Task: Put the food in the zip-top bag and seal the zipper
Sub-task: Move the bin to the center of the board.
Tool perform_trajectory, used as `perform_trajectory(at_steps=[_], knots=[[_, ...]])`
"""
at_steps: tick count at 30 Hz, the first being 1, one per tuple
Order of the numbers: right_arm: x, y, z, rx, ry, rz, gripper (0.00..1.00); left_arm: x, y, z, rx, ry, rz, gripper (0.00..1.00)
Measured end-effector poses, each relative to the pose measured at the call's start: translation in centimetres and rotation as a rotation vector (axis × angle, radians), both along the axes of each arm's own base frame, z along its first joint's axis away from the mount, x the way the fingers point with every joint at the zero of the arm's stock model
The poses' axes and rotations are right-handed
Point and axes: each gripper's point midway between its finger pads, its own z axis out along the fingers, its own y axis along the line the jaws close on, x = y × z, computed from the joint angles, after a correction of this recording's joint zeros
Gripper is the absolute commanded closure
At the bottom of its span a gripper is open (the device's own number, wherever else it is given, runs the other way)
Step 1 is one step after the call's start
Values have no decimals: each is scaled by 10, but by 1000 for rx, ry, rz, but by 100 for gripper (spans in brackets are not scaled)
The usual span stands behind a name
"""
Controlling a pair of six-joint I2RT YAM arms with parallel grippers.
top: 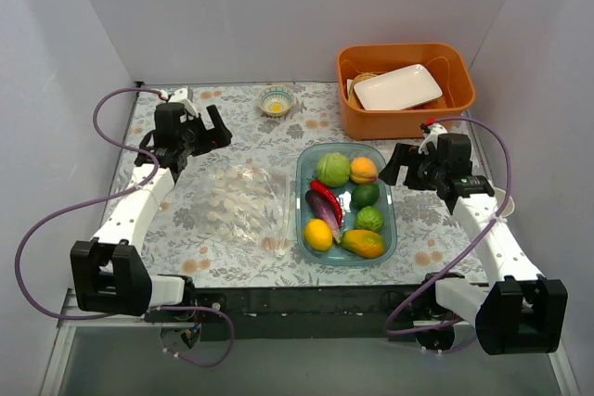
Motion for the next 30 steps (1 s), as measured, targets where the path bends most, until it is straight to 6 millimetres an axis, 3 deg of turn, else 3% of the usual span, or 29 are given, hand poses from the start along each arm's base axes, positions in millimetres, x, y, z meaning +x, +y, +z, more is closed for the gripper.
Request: perform_trajectory(at_steps=[5,9,14,30], knots=[[-1,-1,-8,-17,40,13,2,5,-1,-17,-1,102,7,2],[-6,-3,-22,-40,104,29,2,9,0,-52,-6,273,49,2],[-17,-4,-42,-67,193,54,2,-9,1,-90,-7,447,70,2],[-24,-9,-71,-102,308,58,2,-20,-17,-85,-75,456,-37,2]])
